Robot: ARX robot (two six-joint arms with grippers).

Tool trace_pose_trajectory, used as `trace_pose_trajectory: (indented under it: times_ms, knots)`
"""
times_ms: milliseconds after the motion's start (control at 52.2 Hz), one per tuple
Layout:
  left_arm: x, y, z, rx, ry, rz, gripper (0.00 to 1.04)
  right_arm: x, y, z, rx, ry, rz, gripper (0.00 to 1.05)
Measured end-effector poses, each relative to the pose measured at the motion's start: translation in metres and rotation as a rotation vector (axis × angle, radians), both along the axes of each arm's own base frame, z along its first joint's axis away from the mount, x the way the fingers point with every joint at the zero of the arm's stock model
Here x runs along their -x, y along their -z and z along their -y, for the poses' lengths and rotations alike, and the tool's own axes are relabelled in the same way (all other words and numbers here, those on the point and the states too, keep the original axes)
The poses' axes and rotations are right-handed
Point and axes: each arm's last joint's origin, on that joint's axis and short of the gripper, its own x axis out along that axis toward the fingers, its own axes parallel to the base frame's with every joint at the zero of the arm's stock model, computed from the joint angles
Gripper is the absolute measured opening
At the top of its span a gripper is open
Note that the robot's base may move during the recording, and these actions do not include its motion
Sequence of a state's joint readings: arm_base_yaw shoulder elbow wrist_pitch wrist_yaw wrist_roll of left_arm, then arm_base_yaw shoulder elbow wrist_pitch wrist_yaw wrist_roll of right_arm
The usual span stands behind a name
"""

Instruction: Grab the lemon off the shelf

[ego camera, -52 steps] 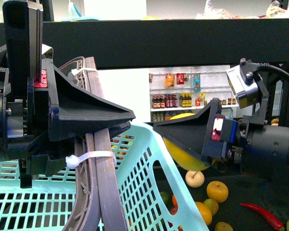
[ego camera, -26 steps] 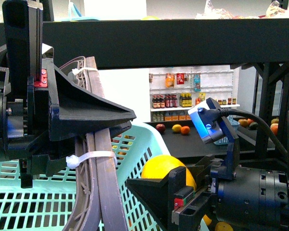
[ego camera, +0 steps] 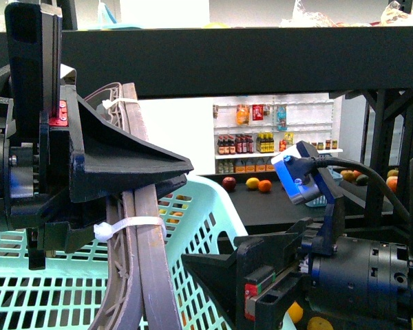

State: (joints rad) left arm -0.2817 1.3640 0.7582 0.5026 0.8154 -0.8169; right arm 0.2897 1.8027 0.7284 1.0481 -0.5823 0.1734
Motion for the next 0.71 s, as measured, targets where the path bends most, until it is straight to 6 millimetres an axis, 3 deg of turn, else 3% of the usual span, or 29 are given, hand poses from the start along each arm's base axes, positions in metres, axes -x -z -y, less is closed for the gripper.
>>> trace_pose_trajectory:
  times_ms: [211, 345, 460, 517, 652, 709]
  knots:
    - [0.000, 0.000, 0.000, 0.001, 0.001, -0.002, 0.10, -0.020, -0.011, 0.038, -0.010, 0.244, -0.053, 0.97]
    - [0.000, 0.000, 0.000, 0.001, 0.000, -0.002, 0.10, -0.006, -0.029, 0.060, 0.003, 0.381, -0.023, 0.97]
    - [0.000, 0.000, 0.000, 0.002, 0.004, -0.004, 0.10, 0.041, -0.056, 0.082, 0.055, 0.451, 0.051, 0.97]
    - [0.000, 0.000, 0.000, 0.002, 0.002, -0.003, 0.10, 0.075, -0.068, 0.094, 0.106, 0.487, 0.090, 0.97]
    - [0.000, 0.000, 0.000, 0.002, 0.000, -0.003, 0.10, 0.156, -0.083, 0.119, 0.245, 0.527, 0.136, 0.97]
    - [0.000, 0.000, 0.000, 0.002, 0.000, -0.003, 0.10, 0.179, -0.087, 0.123, 0.276, 0.539, 0.151, 0.97]
